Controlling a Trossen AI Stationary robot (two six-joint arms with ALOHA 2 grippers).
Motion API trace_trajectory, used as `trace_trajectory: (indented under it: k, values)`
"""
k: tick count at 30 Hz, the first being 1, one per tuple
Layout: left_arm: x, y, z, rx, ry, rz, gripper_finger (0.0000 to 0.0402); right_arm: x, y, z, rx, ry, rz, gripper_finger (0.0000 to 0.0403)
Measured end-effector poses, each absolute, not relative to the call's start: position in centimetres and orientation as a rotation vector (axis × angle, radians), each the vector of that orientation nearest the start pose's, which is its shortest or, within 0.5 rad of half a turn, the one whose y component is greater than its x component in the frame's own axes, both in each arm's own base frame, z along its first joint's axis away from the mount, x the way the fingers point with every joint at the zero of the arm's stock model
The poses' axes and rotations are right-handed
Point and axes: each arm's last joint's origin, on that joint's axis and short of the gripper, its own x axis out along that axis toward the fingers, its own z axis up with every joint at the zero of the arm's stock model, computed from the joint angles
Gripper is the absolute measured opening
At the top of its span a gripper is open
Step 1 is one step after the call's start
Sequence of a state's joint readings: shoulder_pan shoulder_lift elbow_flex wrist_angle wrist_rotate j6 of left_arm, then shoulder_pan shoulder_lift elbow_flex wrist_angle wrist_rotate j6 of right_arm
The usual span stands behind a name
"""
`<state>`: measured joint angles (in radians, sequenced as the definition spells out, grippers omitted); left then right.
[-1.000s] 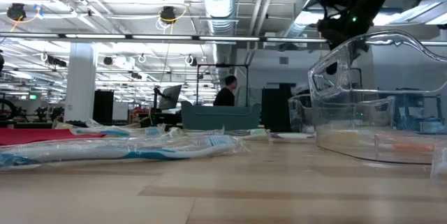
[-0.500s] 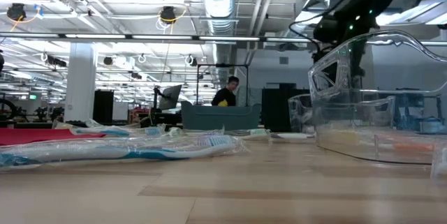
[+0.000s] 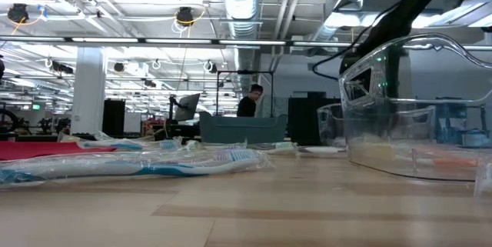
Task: Pick & Place Toothbrushes
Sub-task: Put the purple toothbrush into the top transparent bin, then put the orange toothbrush into the bottom transparent bin
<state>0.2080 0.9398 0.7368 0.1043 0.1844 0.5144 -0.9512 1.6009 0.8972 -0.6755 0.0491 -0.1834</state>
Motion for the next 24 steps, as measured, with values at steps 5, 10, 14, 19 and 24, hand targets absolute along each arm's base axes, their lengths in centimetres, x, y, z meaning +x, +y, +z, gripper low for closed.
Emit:
trace_trajectory:
  k: [5, 10, 14, 19, 24]
  values:
    - [20.9, 3.9, 31.7, 0.495, 0.101, -0.002, 0.0173, 16.3, -22.0, 15.9, 0.448, 1.349, -0.681, 0.0108]
    - [20.9, 3.9, 31.7, 0.495, 0.100, -0.002, 0.0173, 16.3, -22.2, 15.9, 0.445, 1.331, -0.700, 0.0145]
    - [20.9, 3.9, 31.7, 0.495, 0.101, -0.002, 0.0173, 16.4, -22.4, 15.9, 0.435, 1.316, -0.710, 0.0177]
    - [20.9, 3.9, 31.6, 0.494, 0.102, -0.002, 0.0173, 16.2, -22.1, 17.1, 0.411, 1.278, -0.723, 0.0214]
    - [20.9, 3.9, 31.7, 0.495, 0.101, -0.002, 0.0173, 15.5, -21.4, 19.9, 0.349, 1.207, -0.794, 0.0225]
